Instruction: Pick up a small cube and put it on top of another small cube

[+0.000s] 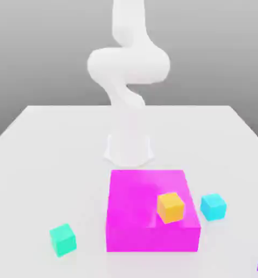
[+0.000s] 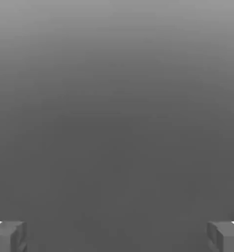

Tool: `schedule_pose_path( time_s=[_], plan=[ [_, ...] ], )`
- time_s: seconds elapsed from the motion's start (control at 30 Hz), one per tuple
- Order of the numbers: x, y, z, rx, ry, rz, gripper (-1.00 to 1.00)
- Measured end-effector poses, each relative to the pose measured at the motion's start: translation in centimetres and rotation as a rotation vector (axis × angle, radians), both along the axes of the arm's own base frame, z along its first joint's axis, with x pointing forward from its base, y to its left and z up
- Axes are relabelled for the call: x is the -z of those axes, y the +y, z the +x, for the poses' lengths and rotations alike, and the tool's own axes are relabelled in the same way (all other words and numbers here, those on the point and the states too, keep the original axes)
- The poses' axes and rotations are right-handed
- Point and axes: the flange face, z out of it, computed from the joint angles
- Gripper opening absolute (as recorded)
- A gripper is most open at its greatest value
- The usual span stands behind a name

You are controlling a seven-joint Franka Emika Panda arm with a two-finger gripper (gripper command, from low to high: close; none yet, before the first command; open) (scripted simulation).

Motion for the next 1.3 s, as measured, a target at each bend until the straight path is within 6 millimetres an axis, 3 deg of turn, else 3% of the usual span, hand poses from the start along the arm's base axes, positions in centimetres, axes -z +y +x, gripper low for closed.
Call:
schedule_pose_path(
  time_s=[0.2, 0.4, 0.53, 0.67, 0.83, 0.97, 1.0, 1.2, 1.3],
  plan=[
    [11.5, -4.0, 6.2, 0.207, 0.174, 0.072, 0.00],
    [23.6, -8.4, 8.5, 0.410, 0.336, 0.153, 0.00],
    [31.8, -11.0, 8.1, 0.545, 0.442, 0.212, 0.00],
    [39.7, -13.7, 6.0, 0.696, 0.544, 0.282, 0.00],
    [48.2, -14.3, 3.2, 0.820, 0.649, 0.349, 0.00],
    [52.9, -14.4, 2.9, 0.831, 0.658, 0.355, 0.00],
    [53.8, -14.4, 2.9, 0.832, 0.659, 0.354, -1.00],
    [54.3, -14.4, 2.8, 0.832, 0.658, 0.354, -1.00],
    [52.2, -14.4, 2.9, 0.832, 0.657, 0.356, -1.00]
  ],
)
